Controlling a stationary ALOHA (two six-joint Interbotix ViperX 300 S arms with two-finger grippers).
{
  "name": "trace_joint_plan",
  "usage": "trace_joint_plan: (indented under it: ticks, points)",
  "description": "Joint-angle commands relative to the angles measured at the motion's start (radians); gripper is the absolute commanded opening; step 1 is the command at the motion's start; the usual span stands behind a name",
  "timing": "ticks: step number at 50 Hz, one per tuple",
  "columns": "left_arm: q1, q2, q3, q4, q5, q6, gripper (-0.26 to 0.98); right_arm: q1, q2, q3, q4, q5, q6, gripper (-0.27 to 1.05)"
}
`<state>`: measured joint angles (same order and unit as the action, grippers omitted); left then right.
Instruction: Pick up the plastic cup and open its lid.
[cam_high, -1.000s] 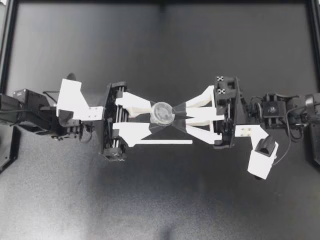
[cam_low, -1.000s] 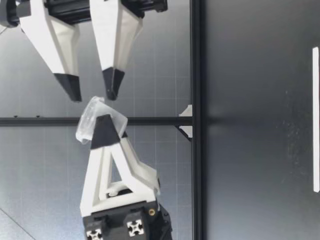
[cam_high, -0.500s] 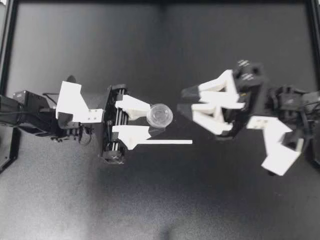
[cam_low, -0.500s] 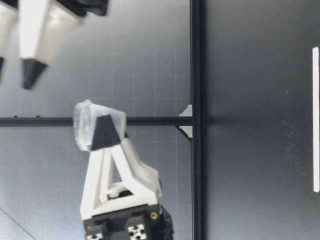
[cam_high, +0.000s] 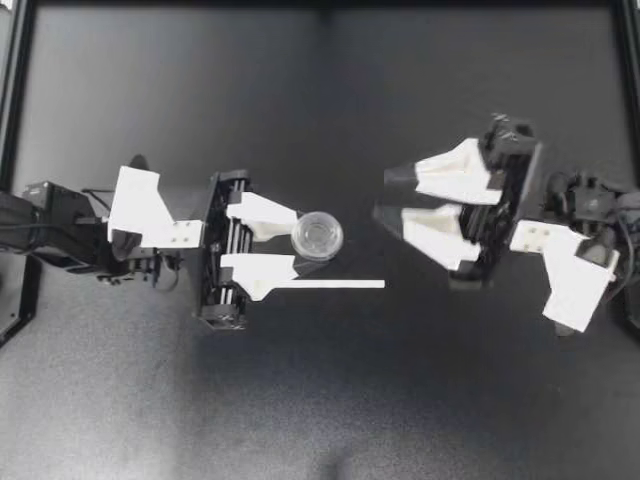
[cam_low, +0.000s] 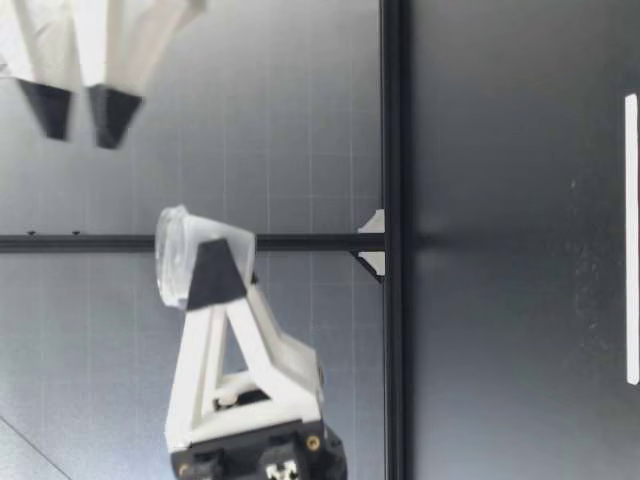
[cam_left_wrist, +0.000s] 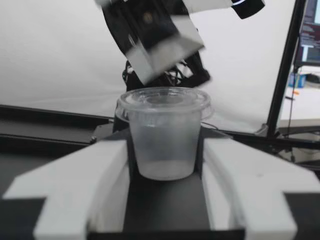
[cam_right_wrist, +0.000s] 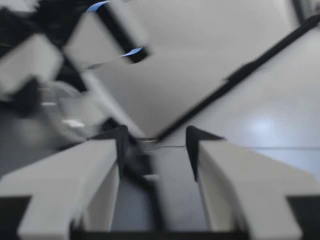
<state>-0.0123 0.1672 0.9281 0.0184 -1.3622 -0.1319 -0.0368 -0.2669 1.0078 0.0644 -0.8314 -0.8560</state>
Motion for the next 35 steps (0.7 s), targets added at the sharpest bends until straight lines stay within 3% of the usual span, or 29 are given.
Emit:
trace_joint_plan:
  ticks: [1,17,29,35]
  points:
    - [-0.002,-0.049,0.006,0.002,-0.006,0.017,0.25,0.018,0.005,-0.020,0.002,0.025,0.112,0.53]
    - [-0.002,-0.081,0.046,0.003,-0.005,0.034,0.25,0.032,0.006,-0.017,0.000,0.063,0.598,0.53]
    - [-0.002,-0.114,0.051,0.002,0.003,0.074,0.25,0.032,0.021,-0.012,0.000,0.071,0.796,0.53]
    - [-0.002,-0.144,0.048,0.002,0.089,0.078,0.25,0.031,0.034,-0.014,-0.002,0.089,0.830,0.53]
